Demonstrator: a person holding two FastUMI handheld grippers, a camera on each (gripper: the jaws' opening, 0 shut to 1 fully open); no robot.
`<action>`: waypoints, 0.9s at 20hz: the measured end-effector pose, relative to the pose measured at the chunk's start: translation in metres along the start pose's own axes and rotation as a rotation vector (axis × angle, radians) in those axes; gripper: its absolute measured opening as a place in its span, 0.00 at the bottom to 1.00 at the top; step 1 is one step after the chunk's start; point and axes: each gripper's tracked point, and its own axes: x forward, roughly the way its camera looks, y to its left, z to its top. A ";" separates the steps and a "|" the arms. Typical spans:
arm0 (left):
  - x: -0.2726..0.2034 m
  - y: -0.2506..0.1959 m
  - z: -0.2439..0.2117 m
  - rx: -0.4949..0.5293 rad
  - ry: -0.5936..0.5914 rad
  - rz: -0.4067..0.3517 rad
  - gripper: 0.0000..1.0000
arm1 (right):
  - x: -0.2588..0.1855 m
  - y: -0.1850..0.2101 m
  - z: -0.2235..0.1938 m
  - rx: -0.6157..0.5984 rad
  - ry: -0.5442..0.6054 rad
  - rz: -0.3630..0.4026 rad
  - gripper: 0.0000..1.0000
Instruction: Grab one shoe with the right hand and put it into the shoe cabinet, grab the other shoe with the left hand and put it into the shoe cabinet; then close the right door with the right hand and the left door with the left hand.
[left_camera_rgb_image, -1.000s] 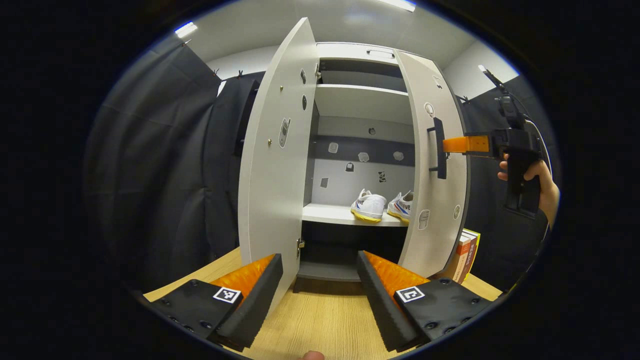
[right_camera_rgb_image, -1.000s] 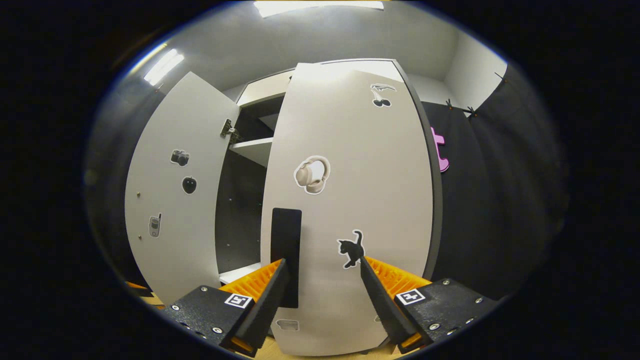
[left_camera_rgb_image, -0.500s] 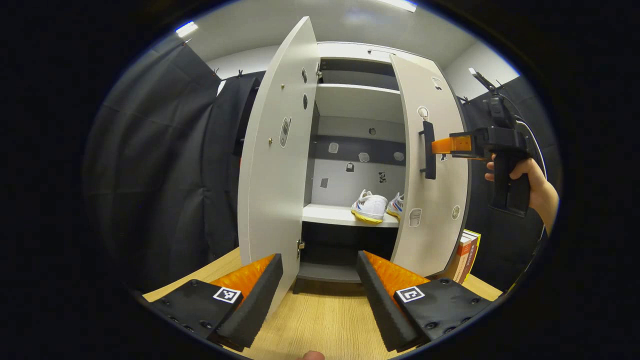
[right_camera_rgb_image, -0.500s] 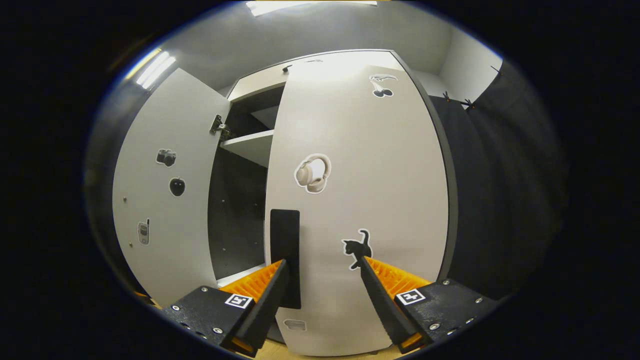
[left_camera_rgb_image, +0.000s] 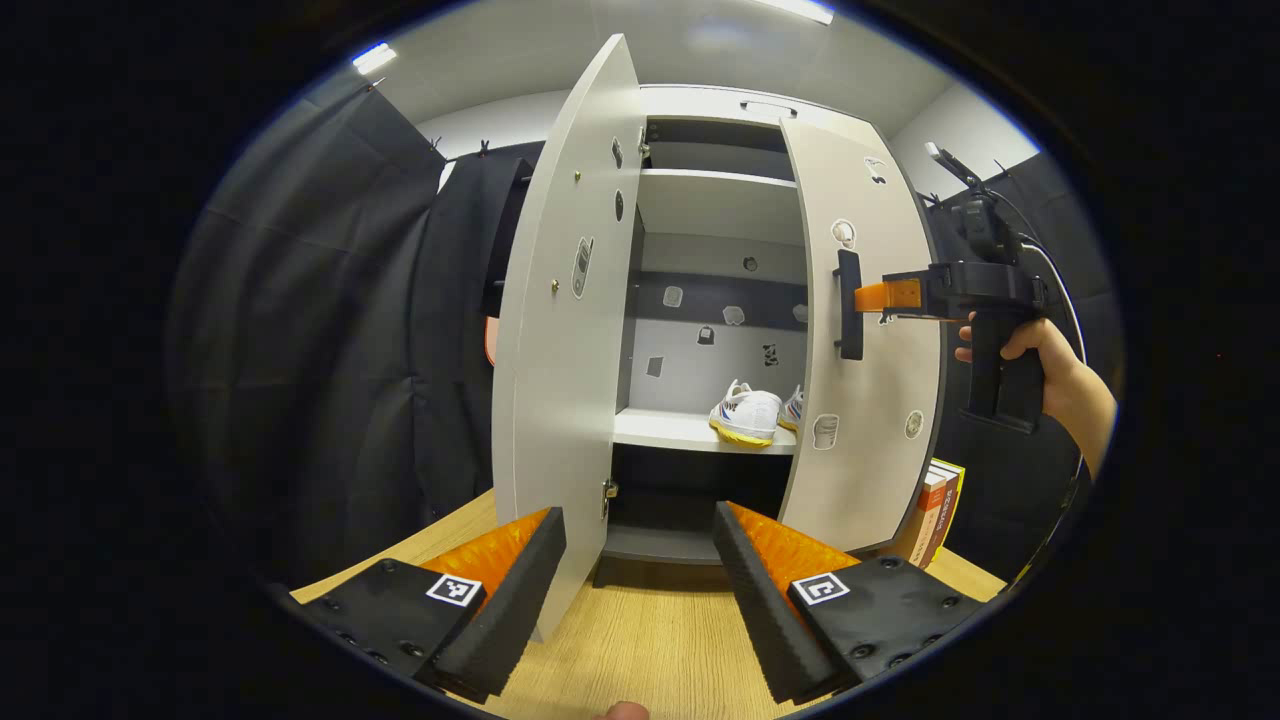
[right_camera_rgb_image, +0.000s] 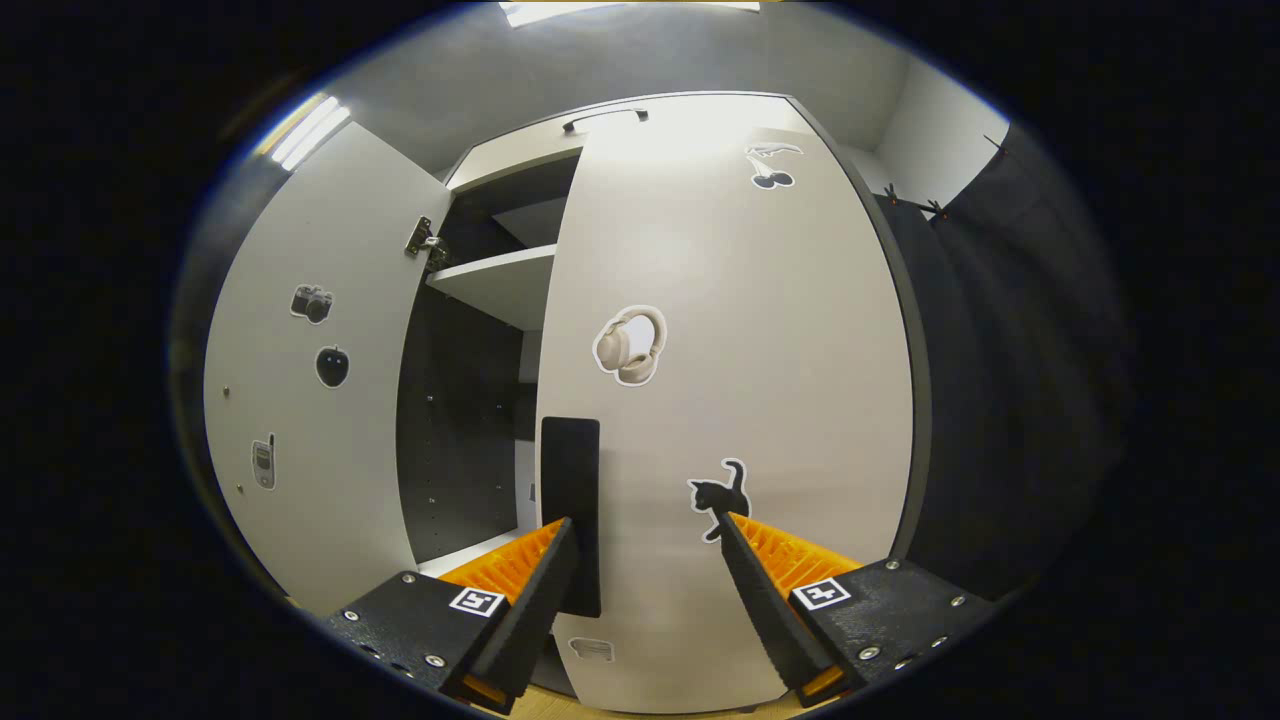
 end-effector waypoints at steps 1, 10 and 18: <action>-0.002 0.001 0.002 0.002 -0.003 0.002 0.97 | -0.003 -0.001 0.003 0.004 -0.002 -0.002 0.89; -0.006 -0.004 0.017 -0.007 -0.027 -0.002 0.96 | -0.126 -0.018 -0.017 -0.011 -0.034 -0.077 0.90; -0.004 -0.030 0.021 -0.004 -0.028 -0.036 0.96 | -0.208 -0.034 -0.072 0.043 0.011 -0.161 0.90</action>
